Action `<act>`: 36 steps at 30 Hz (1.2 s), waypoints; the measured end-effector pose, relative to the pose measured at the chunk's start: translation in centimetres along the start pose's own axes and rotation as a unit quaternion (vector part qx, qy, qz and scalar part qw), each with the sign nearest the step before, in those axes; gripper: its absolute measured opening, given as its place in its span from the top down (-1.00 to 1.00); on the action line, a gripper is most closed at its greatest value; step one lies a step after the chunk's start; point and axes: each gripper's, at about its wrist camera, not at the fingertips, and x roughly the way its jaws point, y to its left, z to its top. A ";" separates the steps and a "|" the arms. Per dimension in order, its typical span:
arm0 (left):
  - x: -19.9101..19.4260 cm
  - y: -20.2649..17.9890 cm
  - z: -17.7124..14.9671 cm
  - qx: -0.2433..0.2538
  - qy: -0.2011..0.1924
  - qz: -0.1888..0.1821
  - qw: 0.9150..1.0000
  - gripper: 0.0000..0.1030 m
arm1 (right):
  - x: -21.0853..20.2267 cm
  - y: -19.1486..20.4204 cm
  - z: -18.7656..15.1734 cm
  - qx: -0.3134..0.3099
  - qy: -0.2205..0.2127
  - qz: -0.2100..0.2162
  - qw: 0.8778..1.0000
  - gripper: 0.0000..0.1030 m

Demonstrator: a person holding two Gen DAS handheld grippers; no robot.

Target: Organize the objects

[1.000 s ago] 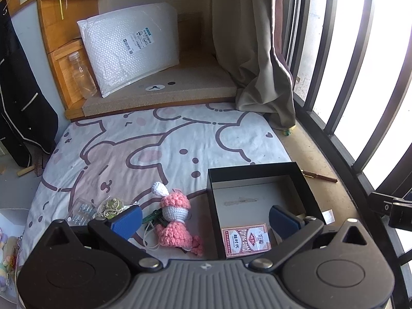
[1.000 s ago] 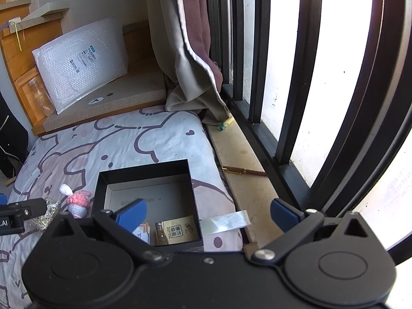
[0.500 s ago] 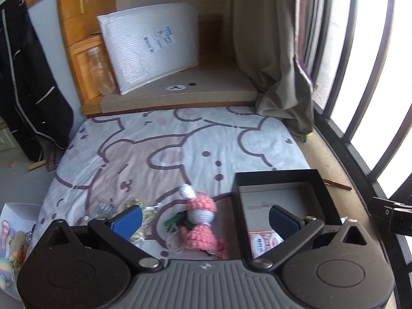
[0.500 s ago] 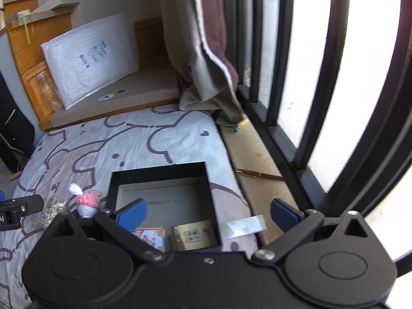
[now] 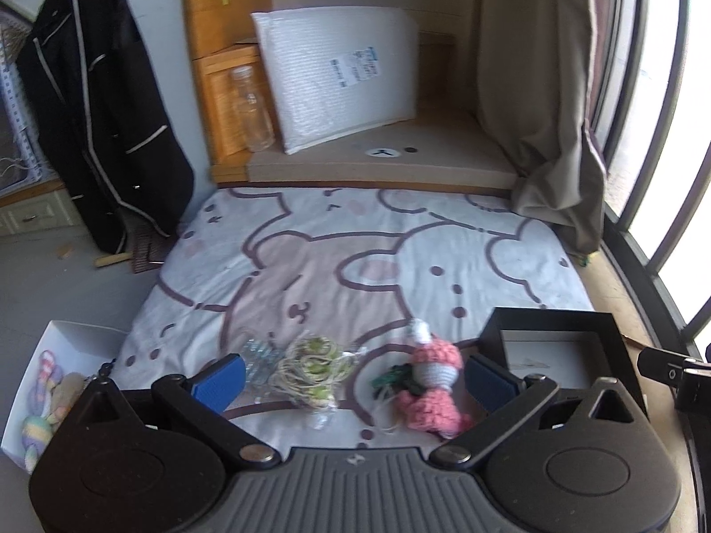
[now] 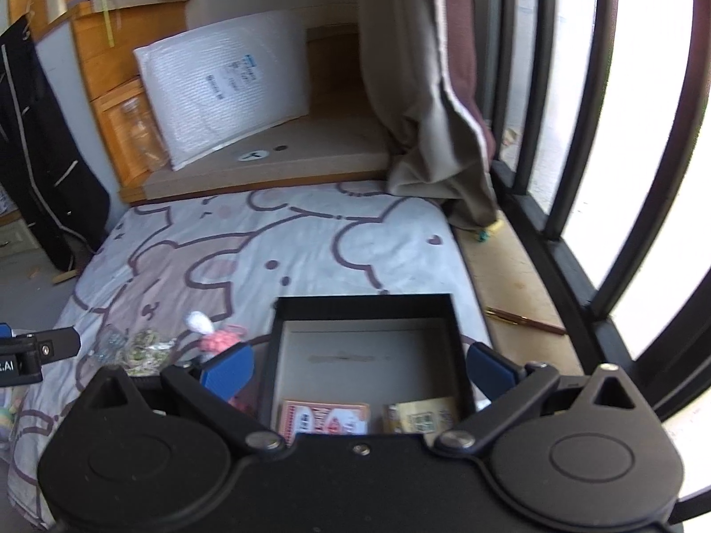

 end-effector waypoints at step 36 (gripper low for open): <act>0.6 6.0 -0.3 -0.034 -0.010 0.053 0.998 -1.00 | 1.7 7.1 0.9 -0.037 0.003 0.042 0.998 -1.00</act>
